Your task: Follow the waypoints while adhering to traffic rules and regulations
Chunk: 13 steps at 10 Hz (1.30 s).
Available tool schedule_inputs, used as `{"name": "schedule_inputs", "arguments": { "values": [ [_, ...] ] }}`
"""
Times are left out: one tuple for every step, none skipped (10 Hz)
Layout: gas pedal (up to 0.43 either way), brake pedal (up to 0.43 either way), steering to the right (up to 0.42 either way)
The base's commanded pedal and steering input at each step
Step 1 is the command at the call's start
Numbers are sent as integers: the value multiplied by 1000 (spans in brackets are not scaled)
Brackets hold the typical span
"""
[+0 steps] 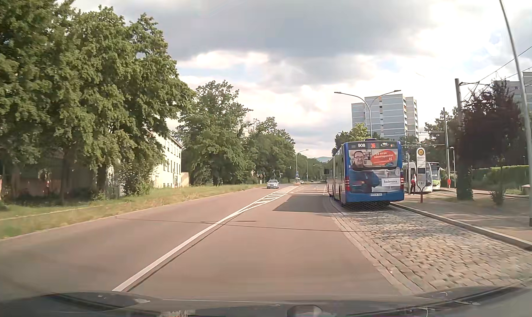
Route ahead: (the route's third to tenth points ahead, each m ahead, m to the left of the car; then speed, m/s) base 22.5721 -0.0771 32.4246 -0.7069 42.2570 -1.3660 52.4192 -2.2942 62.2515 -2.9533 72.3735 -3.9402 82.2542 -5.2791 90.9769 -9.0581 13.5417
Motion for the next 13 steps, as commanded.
{"name": "schedule_inputs", "arguments": {
  "values": [
    [87, 0, 21],
    [87, 0, 21],
    [87, 0, 21],
    [87, 0, 21],
    [87, 0, 21],
    [87, 0, 21],
    [87, 0, 21],
    [87, 0, 21],
    [87, 0, 21],
    [87, 0, 21],
    [87, 0, 20],
    [87, 0, 20],
    [87, 0, 20]
  ]
}}
